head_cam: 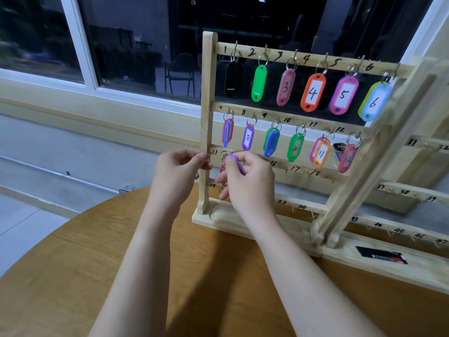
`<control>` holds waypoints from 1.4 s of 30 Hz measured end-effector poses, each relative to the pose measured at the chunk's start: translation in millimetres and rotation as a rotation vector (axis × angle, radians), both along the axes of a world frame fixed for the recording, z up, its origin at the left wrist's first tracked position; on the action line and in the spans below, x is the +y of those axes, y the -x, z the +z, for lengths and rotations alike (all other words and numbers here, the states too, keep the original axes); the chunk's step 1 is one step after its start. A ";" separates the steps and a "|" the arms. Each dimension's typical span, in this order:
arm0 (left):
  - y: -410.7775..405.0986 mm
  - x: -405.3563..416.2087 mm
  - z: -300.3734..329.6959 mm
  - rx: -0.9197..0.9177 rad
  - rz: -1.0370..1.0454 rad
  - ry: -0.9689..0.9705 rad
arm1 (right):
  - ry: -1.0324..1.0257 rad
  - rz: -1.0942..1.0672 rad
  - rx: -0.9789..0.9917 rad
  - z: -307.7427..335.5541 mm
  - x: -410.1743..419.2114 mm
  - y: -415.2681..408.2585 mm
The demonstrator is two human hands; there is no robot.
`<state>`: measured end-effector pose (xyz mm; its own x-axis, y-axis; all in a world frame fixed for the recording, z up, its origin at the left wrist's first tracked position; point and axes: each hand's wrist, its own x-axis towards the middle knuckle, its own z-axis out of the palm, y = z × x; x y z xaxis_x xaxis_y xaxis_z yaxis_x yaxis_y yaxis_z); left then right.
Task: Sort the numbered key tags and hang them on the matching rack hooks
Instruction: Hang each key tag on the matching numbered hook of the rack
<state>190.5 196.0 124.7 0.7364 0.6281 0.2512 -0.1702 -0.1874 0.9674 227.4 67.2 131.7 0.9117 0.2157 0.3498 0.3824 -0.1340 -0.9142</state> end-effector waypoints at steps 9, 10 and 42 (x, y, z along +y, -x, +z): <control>3.8 -0.7 3.5 -0.085 0.056 0.036 | 0.211 -0.172 -0.151 -8.8 10.9 -8.2; 4.3 -0.8 3.9 -0.088 0.056 0.039 | 0.226 -0.184 -0.155 -9.4 11.3 -8.8; -4.3 -97.1 4.0 -0.232 -0.079 -0.066 | 0.765 -0.317 0.074 -43.8 -256.7 78.6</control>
<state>194.8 98.9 128.7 0.7009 0.5472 0.4575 -0.4025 -0.2261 0.8870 148.8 -189.5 87.9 0.9841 0.0986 0.1480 0.1645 -0.8203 -0.5478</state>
